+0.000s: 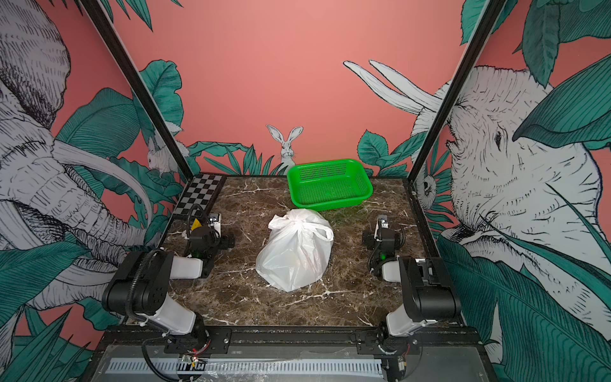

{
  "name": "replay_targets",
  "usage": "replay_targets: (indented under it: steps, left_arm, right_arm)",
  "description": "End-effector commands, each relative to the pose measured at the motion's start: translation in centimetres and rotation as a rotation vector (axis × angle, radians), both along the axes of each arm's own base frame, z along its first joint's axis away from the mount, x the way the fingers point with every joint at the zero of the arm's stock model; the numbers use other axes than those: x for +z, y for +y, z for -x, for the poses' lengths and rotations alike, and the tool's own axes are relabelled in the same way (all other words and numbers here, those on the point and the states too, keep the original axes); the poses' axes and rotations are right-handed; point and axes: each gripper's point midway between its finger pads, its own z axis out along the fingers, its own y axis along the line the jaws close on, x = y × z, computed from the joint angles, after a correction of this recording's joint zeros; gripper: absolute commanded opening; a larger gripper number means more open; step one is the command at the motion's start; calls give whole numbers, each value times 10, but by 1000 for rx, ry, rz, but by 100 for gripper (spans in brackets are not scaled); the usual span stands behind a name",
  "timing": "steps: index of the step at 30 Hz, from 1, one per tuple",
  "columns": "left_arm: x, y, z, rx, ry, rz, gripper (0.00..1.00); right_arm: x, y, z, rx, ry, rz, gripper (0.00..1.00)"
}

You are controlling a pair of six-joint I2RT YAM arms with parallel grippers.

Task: Place the pineapple into a plastic bag & tie a knot
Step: Reset both arms

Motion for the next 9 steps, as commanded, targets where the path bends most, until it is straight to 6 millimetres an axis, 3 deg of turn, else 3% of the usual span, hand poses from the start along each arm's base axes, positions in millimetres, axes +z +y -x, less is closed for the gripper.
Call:
replay_targets:
  steps: [1, 9]
  left_arm:
    - [22, -2, -7, -20, -69, 2, 100]
    - [23, -1, -7, -18, -75, 0, 100]
  right_arm:
    - [16, 5, -9, 17, -57, -15, 99]
    - [17, 5, -8, 22, -60, -16, 99]
